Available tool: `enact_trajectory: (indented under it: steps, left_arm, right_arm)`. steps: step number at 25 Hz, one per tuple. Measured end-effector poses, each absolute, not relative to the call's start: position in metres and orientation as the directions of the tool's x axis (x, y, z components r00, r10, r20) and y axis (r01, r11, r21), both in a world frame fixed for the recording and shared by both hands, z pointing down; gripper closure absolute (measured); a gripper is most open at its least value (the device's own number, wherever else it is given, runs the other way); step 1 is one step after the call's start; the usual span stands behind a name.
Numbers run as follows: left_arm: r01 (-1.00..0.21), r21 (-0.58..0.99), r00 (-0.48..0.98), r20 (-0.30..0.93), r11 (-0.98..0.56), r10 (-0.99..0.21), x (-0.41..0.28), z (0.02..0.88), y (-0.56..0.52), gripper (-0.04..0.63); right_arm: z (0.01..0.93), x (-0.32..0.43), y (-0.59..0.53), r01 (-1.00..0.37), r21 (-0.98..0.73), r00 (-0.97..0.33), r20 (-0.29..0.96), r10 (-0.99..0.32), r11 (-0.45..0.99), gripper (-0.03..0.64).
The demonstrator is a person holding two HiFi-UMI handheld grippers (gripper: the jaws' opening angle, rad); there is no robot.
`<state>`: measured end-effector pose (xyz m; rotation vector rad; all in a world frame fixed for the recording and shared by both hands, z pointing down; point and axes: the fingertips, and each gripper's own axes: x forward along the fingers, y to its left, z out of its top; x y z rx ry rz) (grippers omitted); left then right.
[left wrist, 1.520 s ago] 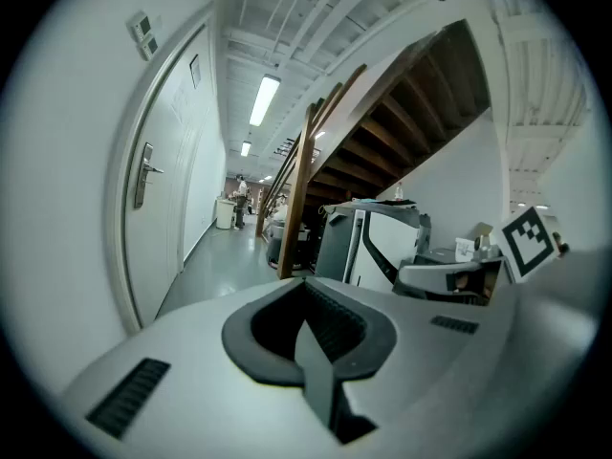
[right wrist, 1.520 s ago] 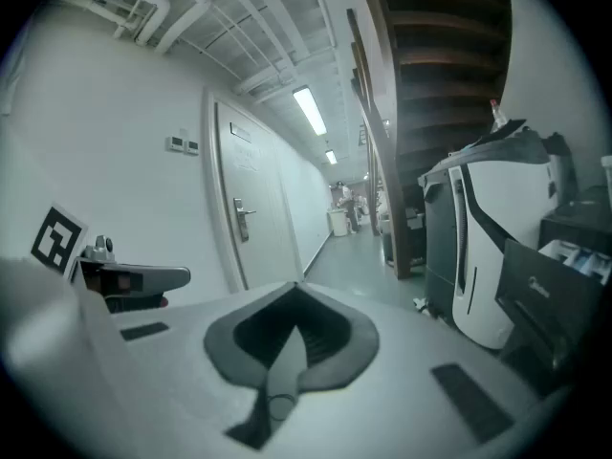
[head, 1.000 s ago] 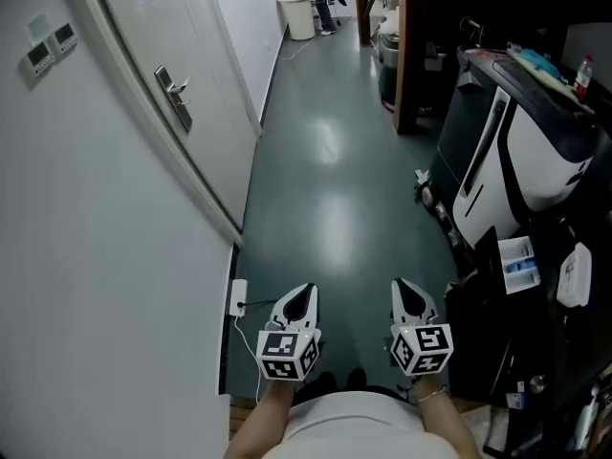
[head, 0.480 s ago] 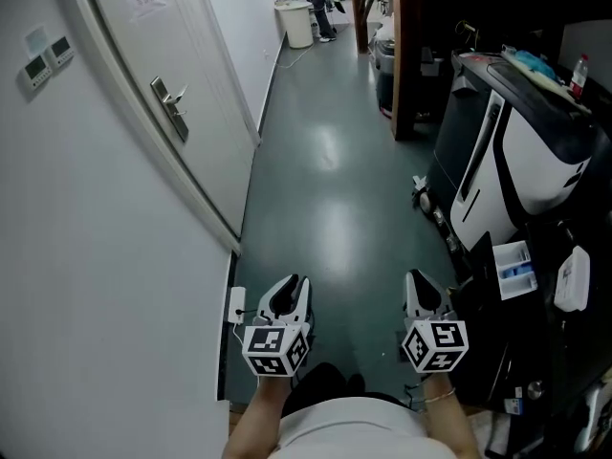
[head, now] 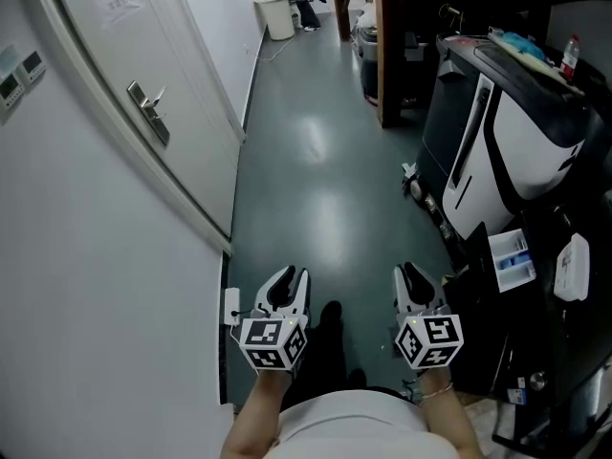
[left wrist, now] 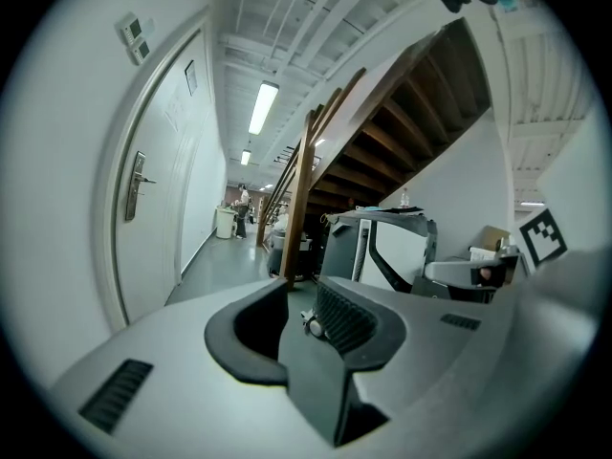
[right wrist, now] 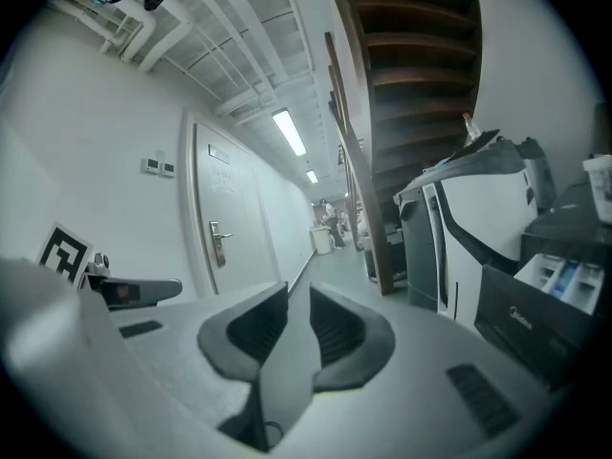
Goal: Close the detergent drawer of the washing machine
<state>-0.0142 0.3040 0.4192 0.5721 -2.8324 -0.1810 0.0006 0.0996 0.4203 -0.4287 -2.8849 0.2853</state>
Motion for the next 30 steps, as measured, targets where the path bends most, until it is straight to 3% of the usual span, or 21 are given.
enact_trajectory:
  steps: [9, 18, 25, 30]
  left_arm:
    - [-0.497, 0.17, -0.822, 0.222, 0.851, -0.525, -0.115, 0.43, 0.273, 0.515]
    - [-0.733, 0.17, -0.622, 0.224, 0.658, -0.75, -0.226, 0.428, 0.191, 0.509]
    - [-0.868, 0.181, -0.417, 0.239, 0.462, -0.877, -0.263, 0.429, 0.122, 0.503]
    - [-0.936, 0.188, -0.249, 0.245, 0.298, -0.937, -0.261, 0.436, 0.068, 0.503]
  right_arm:
    - [0.422, -0.067, 0.068, 0.11, -0.182, -0.97, 0.193, 0.145, 0.977, 0.558]
    - [0.423, -0.125, 0.028, -0.148, -0.18, -0.969, 0.223, -0.106, 0.972, 0.558]
    - [0.42, -0.12, -0.011, -0.395, -0.169, -0.908, 0.222, -0.356, 0.903, 0.558]
    - [0.432, -0.084, -0.043, -0.589, -0.14, -0.796, 0.267, -0.543, 0.796, 0.558]
